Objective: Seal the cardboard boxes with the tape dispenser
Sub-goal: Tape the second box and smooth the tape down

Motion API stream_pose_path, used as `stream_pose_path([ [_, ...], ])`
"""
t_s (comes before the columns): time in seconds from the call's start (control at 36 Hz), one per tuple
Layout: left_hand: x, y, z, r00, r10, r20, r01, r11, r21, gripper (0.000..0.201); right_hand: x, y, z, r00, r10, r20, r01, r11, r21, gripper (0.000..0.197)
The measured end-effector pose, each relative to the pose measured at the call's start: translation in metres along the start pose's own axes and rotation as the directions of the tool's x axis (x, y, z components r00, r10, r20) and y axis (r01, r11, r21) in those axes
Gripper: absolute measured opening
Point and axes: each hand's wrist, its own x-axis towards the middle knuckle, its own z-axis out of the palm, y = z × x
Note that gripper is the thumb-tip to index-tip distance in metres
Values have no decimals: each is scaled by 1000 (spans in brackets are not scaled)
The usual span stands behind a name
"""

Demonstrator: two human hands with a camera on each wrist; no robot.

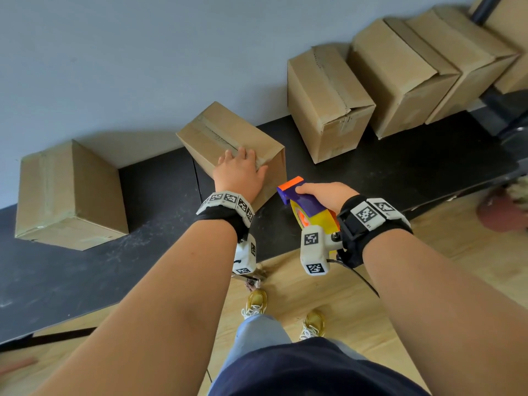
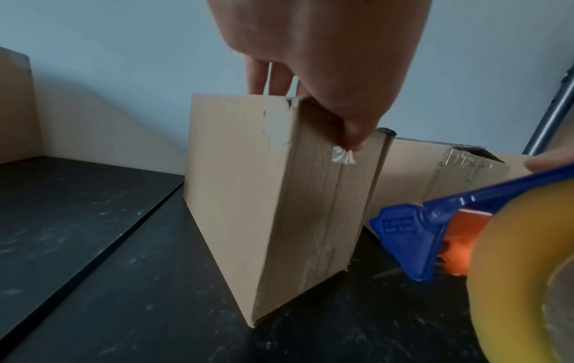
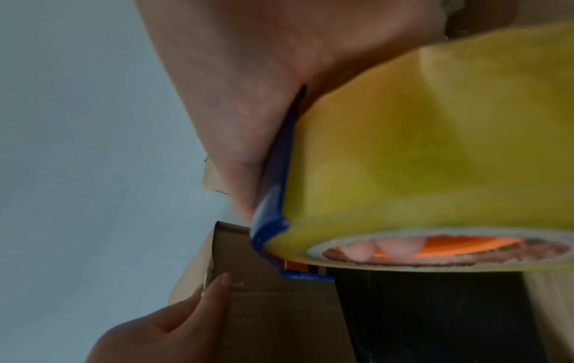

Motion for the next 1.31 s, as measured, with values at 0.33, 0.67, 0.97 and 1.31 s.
stream_pose_path([
  [0.33, 5, -40, -20, 996, -84, -27, 74, 960, -269, 59, -18, -18, -7, 997, -46, -61, 47, 999, 4, 48],
  [0.67, -3, -45, -10, 994, 91, 56, -94, 995, 46, 59, -29, -26, -13, 982, -95, -161, 111, 989, 96, 54],
  [0.97, -14, 2, -13, 997, -68, 24, 66, 996, 65, 60, -38, -24, -30, 967, -142, -210, 193, 950, 246, 62],
  [1.31, 1, 19, -29, 976, -190, 107, 207, 961, -185, 53, -43, -16, -40, 965, -238, -109, 256, 944, 207, 60],
])
